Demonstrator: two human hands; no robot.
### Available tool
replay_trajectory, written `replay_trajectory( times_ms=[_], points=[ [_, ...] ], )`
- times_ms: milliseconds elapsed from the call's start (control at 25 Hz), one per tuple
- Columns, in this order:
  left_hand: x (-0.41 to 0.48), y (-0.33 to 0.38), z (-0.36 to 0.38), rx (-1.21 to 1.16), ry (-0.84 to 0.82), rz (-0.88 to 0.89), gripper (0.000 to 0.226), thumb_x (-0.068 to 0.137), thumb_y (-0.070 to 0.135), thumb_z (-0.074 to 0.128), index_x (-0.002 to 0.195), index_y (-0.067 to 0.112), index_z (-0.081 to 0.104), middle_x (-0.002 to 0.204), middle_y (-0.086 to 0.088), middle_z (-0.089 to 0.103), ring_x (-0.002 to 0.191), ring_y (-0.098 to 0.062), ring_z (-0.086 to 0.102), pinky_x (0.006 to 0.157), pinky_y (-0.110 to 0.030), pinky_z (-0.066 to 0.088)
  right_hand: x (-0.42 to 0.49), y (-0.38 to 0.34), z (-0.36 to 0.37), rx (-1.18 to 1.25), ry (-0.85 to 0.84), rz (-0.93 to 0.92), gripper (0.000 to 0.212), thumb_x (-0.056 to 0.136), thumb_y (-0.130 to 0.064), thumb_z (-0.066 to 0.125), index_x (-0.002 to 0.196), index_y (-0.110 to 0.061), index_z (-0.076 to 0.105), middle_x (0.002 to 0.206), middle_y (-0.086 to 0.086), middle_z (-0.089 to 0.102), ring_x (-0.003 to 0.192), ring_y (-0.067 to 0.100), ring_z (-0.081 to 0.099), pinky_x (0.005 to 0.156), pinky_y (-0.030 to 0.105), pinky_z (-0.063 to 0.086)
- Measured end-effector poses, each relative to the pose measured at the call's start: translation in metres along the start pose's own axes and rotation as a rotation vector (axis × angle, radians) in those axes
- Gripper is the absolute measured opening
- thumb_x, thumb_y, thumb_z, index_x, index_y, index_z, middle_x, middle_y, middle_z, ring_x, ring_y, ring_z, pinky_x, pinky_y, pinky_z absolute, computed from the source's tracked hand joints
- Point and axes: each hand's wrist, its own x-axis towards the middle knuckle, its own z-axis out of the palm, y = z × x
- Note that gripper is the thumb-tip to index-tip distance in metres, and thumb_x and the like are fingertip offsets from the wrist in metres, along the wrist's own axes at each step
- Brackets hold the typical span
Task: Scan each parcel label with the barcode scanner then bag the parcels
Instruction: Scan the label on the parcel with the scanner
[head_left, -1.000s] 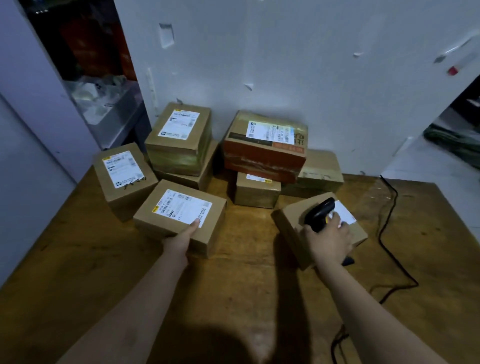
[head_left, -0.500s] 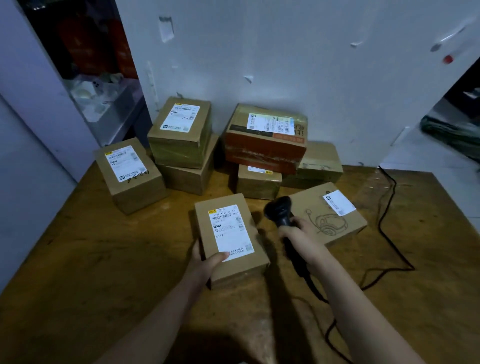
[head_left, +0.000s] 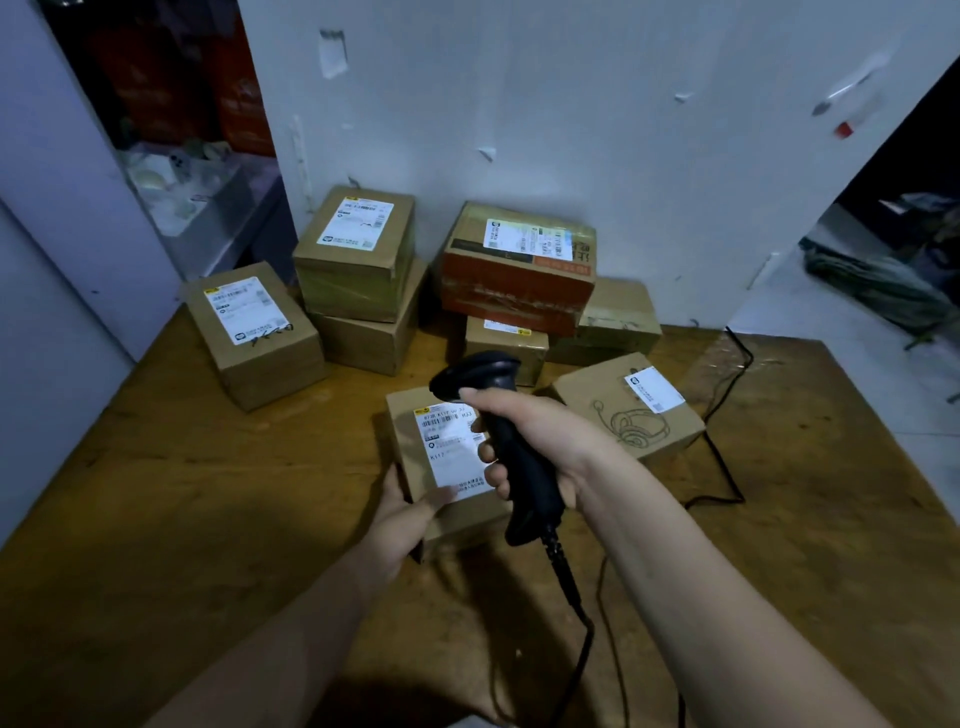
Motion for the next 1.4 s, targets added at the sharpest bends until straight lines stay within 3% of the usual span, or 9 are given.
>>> replay_trajectory(
  times_ms=[160,400,640,920,1040,1120,1240,1400],
  points=[
    [0.0,0.004,-0.001,0.089,-0.006,0.016,0.08,0.077,0.026,0.076,0.142,0.025,0.029,0.125,-0.003,0.059,0.107,-0.021,0.058,0.086,-0.035,0.049,-0.003,-0.008,0.003,-0.112,0.025,0.001,0.039,0.083,-0.044,0.066,0.09,-0.009,0.049,0.058,0.002,0.049,0.038,0.01,0.047,0.038,0.019,0.04],
    [0.002,0.005,-0.003,0.141,-0.035,0.005,0.091,0.077,0.028,0.077,0.149,0.021,0.02,0.132,-0.004,0.053,0.113,-0.023,0.054,0.086,-0.033,0.045,-0.002,-0.012,0.006,-0.182,0.055,0.006,0.038,0.083,-0.044,0.065,0.089,-0.01,0.049,0.062,0.003,0.05,0.041,0.011,0.047,0.041,0.021,0.042],
    [0.007,0.004,-0.005,0.205,-0.021,0.001,0.101,0.072,0.034,0.08,0.15,0.025,0.017,0.141,-0.003,0.048,0.123,-0.025,0.051,0.103,-0.042,0.043,0.0,-0.014,0.008,-0.168,0.076,0.019,0.039,0.083,-0.044,0.065,0.088,-0.01,0.049,0.061,0.004,0.049,0.041,0.012,0.047,0.041,0.021,0.041],
    [0.009,0.003,-0.005,0.208,-0.029,0.036,0.089,0.07,0.03,0.082,0.144,0.026,0.032,0.132,0.001,0.056,0.117,-0.02,0.056,0.102,-0.041,0.045,0.0,-0.027,0.006,-0.128,0.074,0.012,0.038,0.084,-0.042,0.065,0.087,-0.008,0.048,0.059,0.005,0.046,0.038,0.012,0.044,0.038,0.019,0.039],
    [0.01,0.001,-0.005,0.191,-0.02,0.024,0.087,0.07,0.028,0.082,0.142,0.024,0.033,0.13,-0.001,0.057,0.114,-0.021,0.057,0.1,-0.04,0.046,0.002,-0.021,0.005,-0.2,0.111,-0.012,0.04,0.083,-0.04,0.067,0.099,-0.007,0.051,0.063,0.008,0.055,0.04,0.013,0.047,0.04,0.02,0.042],
    [0.009,0.002,-0.007,0.204,-0.041,-0.008,0.085,0.072,0.031,0.08,0.142,0.025,0.033,0.127,0.0,0.058,0.111,-0.021,0.058,0.098,-0.041,0.047,0.017,-0.009,-0.001,-0.304,0.258,-0.077,0.04,0.084,-0.033,0.066,0.112,-0.009,0.05,0.079,0.013,0.065,0.05,0.016,0.054,0.047,0.026,0.049],
    [0.006,0.006,-0.017,0.215,-0.118,-0.063,0.082,0.075,0.033,0.078,0.142,0.028,0.031,0.114,0.006,0.06,0.108,-0.02,0.059,0.098,-0.042,0.048,0.048,0.025,-0.022,-0.549,0.497,-0.163,0.043,0.082,-0.022,0.065,0.119,-0.011,0.045,0.102,0.008,0.061,0.085,0.021,0.059,0.076,0.037,0.052],
    [-0.001,0.015,-0.038,0.25,-0.185,-0.109,0.071,0.083,0.029,0.071,0.142,0.029,0.031,0.115,0.008,0.06,0.109,-0.019,0.059,0.096,-0.046,0.05,0.075,0.077,-0.057,-0.711,0.47,-0.084,0.046,0.082,-0.012,0.064,0.122,-0.008,0.042,0.105,0.006,0.059,0.092,0.022,0.057,0.075,0.031,0.044]
  ],
)
